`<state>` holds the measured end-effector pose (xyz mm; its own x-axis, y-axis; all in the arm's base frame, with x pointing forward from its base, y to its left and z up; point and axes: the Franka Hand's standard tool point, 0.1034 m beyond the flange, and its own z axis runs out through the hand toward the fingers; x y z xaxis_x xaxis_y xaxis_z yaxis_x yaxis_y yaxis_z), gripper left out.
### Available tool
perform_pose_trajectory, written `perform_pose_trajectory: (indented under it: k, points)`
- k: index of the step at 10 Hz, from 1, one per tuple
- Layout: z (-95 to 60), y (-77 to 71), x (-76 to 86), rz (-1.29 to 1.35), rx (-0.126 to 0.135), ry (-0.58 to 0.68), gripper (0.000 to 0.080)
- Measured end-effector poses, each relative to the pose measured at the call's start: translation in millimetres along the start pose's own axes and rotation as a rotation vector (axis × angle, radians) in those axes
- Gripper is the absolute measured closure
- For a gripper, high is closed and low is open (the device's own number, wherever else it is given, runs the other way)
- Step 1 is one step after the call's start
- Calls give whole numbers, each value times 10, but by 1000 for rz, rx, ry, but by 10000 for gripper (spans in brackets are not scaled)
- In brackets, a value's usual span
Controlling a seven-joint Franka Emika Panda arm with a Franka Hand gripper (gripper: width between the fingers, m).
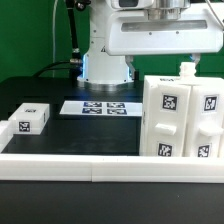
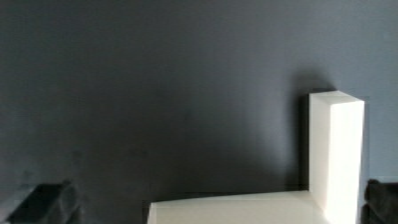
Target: Assemble cabinet
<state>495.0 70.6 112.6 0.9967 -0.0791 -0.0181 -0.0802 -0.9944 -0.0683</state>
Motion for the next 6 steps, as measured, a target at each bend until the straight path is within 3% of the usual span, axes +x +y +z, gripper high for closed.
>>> perform_pose_trajectory:
  k: [2, 3, 4, 6]
  points:
    - [-2, 132, 14, -1, -1, 0, 2]
    - [29, 297, -24, 0, -7, -2, 2]
    - [92, 577, -95, -14, -18, -2, 2]
    - [189, 975, -142, -21, -36, 10, 2]
